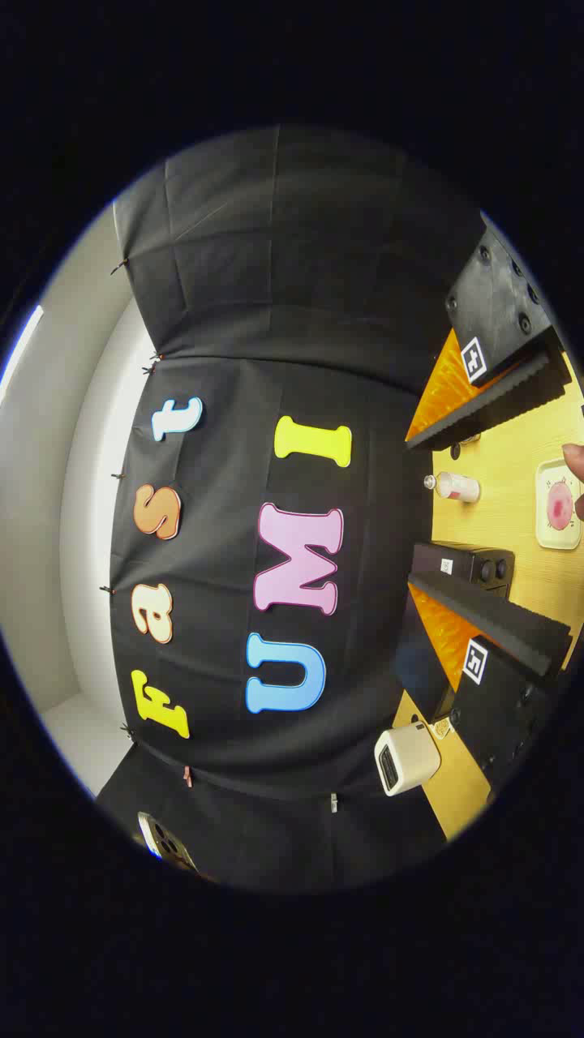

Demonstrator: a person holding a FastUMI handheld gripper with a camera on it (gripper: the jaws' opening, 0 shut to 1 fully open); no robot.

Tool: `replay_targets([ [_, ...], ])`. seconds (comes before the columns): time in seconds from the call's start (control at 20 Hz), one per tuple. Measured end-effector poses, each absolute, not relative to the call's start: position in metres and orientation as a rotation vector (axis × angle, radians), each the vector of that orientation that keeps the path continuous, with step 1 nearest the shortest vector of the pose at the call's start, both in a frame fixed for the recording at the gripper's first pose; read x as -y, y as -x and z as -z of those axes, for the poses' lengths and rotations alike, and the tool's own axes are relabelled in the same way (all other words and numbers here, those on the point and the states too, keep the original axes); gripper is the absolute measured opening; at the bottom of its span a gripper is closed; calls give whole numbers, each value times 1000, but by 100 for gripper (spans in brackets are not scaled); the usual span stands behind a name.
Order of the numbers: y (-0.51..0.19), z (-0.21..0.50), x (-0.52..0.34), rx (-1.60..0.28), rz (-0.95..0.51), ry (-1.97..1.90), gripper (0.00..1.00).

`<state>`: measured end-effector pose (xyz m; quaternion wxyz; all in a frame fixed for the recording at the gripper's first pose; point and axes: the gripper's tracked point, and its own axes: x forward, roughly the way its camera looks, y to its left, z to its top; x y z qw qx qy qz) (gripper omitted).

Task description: Open the toaster oven, put the food inside, and close the toaster oven door.

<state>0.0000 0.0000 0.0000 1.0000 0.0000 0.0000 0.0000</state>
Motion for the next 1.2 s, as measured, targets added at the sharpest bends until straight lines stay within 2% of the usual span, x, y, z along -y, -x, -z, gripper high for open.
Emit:
replay_targets([
  [1.2, 10, -3, 6, 1, 2, -14, 98],
])
